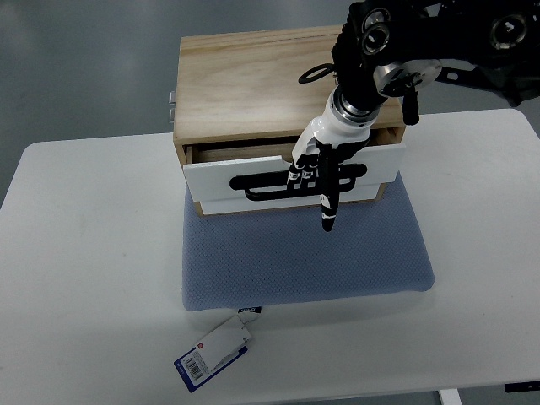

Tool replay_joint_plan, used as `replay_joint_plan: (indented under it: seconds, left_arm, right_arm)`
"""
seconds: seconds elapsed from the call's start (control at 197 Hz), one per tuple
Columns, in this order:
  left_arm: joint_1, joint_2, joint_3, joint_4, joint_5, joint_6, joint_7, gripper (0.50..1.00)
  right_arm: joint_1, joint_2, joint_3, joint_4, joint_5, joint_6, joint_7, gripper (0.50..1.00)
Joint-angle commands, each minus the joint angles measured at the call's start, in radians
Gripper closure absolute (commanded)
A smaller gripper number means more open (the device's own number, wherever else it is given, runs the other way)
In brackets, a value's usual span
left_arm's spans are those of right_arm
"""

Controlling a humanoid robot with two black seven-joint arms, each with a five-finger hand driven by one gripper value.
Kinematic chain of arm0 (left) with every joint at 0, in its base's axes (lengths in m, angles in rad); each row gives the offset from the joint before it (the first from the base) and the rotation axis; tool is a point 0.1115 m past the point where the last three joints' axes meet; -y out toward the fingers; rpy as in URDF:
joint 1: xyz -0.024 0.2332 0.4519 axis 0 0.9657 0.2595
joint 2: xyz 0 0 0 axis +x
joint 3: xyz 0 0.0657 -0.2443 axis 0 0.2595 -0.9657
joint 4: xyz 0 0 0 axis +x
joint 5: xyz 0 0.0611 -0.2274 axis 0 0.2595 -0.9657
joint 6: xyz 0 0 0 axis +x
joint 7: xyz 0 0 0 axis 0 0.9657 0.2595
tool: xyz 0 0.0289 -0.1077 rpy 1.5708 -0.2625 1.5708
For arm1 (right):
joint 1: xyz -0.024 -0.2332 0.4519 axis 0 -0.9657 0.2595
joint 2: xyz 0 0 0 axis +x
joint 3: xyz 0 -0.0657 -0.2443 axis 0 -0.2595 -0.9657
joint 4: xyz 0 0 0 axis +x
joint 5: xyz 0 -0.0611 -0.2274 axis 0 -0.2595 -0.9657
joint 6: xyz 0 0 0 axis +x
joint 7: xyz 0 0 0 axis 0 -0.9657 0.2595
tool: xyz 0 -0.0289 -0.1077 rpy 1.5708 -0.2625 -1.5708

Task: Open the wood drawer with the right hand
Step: 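Pull the upper drawer toward the robot with the right hand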

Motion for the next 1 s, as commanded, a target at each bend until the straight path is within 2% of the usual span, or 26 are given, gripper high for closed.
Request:
replay_joint_plan:
  seconds: [0.0, 0.62, 0.996]
  left_arm:
    - [0.0, 0.0, -0.001, 0.0, 0.0, 0.001, -0.002, 0.5]
    - [0.0, 0.0, -0.001, 0.002, 0.0, 0.001, 0.0, 0.5]
    - [0.0, 0.0, 0.0, 0.002, 0.0, 0.001, 0.0, 0.5]
  right_arm:
    - [0.005, -0.016, 0.001, 0.02, 0.008, 0.006, 0.0, 0.554]
    - [0.025, -0.093, 0.007, 0.133, 0.045, 0.006, 0.0, 0.554]
    - [0.053, -0.093, 0.007, 0.172, 0.082, 0.006, 0.0, 0.554]
